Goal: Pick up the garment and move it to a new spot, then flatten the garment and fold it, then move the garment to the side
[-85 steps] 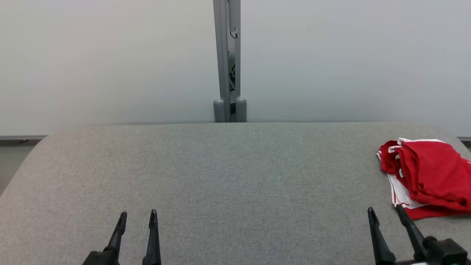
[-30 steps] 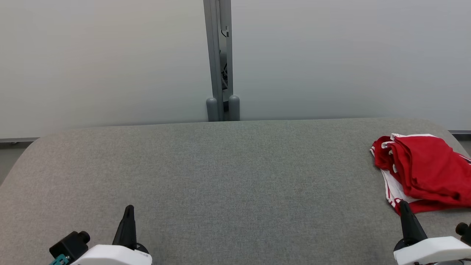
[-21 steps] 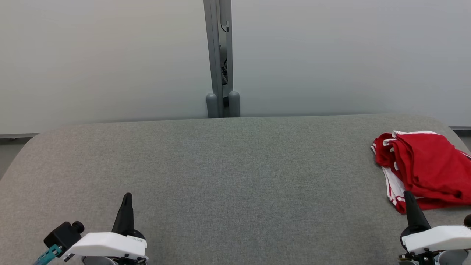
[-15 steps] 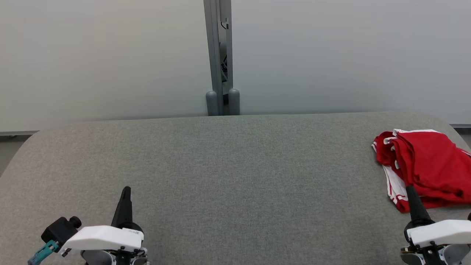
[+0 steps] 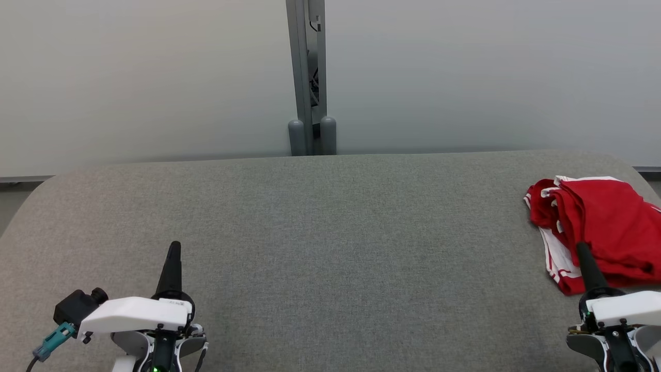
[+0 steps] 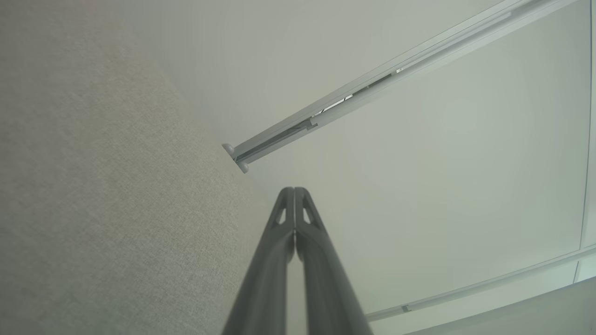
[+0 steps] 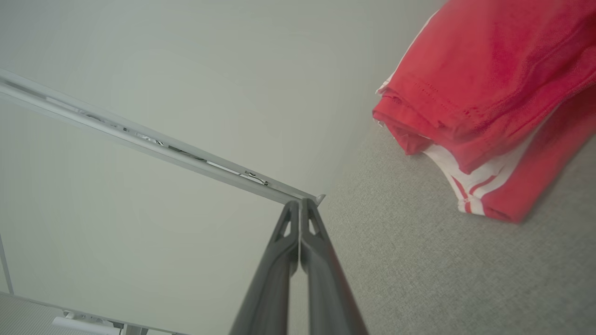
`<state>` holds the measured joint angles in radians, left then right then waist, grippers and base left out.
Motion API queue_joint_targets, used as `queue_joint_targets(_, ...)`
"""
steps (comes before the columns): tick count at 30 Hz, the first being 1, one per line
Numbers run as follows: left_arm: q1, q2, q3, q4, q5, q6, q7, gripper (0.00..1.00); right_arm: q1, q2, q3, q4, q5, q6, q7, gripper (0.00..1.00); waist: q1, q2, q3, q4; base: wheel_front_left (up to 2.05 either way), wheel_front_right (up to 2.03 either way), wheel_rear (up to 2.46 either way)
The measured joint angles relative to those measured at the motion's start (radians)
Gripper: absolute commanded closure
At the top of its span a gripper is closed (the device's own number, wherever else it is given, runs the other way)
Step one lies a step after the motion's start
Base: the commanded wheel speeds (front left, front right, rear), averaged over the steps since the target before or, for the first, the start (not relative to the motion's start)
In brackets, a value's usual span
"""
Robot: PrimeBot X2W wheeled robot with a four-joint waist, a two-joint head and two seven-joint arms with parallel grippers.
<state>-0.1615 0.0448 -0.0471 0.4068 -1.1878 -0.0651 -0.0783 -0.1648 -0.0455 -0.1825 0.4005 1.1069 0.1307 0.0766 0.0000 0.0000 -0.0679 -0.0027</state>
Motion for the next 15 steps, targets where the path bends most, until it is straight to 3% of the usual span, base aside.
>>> queue_joint_targets(15,-0.06,0.001,0.011,0.025,-0.144,-0.022,0.026,1.0,-0.057,-0.006,-0.03,0.025,0.147,0.0,0.048,1.0,0.0,0.0,0.022,0.001,0.0,0.0,0.0)
